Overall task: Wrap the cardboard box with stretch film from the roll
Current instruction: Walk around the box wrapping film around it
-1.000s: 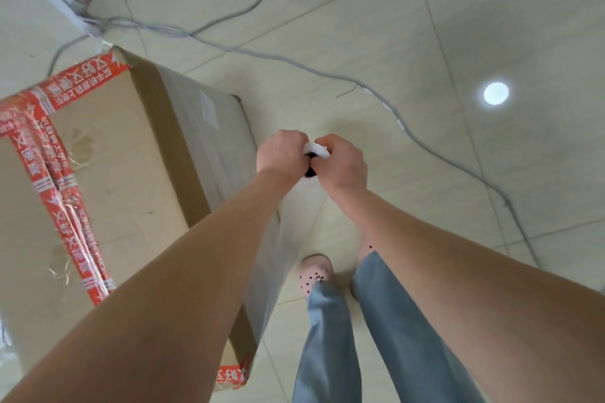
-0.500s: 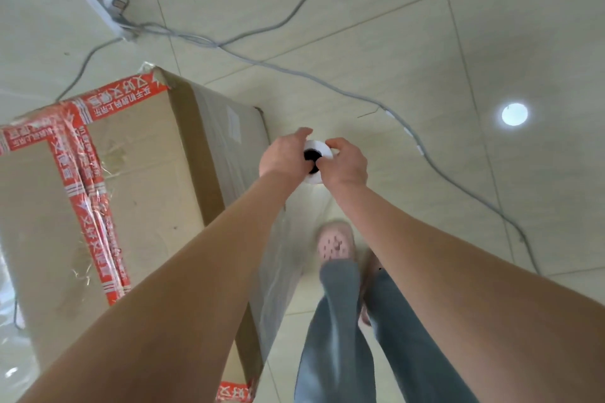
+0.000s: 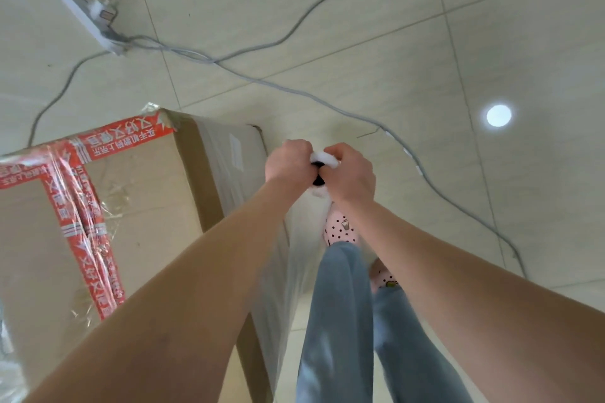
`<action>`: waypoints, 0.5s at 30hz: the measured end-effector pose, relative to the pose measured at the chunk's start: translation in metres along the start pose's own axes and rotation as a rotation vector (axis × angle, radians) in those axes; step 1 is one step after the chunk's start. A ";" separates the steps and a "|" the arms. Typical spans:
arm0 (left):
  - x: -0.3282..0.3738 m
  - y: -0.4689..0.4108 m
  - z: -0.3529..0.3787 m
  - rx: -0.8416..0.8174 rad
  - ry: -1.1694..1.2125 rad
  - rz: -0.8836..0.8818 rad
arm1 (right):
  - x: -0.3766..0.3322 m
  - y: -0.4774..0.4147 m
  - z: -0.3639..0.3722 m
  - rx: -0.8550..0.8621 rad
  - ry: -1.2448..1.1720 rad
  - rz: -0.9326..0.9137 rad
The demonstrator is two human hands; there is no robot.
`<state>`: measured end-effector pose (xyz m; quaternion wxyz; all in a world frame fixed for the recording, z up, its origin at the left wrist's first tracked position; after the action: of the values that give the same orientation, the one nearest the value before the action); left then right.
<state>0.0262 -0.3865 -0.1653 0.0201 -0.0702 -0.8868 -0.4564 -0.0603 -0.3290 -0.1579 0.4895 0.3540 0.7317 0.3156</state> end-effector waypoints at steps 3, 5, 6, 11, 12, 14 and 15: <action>-0.020 -0.004 -0.011 0.068 0.197 -0.192 | -0.018 -0.009 0.008 -0.006 -0.052 0.045; -0.033 -0.007 -0.016 0.037 0.312 -0.305 | -0.029 -0.013 0.015 -0.055 -0.155 0.109; -0.038 -0.009 -0.018 0.006 0.349 -0.324 | -0.034 -0.015 0.018 -0.064 -0.217 0.118; -0.036 -0.020 -0.035 0.010 0.166 -0.106 | -0.050 -0.027 0.016 -0.047 -0.110 0.063; -0.032 -0.022 -0.041 0.025 0.101 -0.023 | -0.050 -0.029 0.016 -0.069 -0.080 0.051; -0.025 -0.030 -0.050 0.023 -0.043 0.092 | -0.051 -0.034 0.015 -0.098 -0.005 0.049; -0.021 -0.033 -0.053 0.016 -0.103 0.111 | -0.053 -0.036 0.013 -0.098 0.027 0.050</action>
<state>0.0411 -0.4512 -0.1629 0.0003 -0.1426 -0.8849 -0.4435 -0.0415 -0.3911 -0.1647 0.4882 0.3436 0.7129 0.3679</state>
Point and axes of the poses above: each hand's wrist, its own y-axis away from the middle knuckle, its own z-axis out of the palm, x = y × z, the point moved 1 cm from there along -y, towards the middle knuckle, and after that the axes turned 8 degrees about -x, right-handed, at the moved point
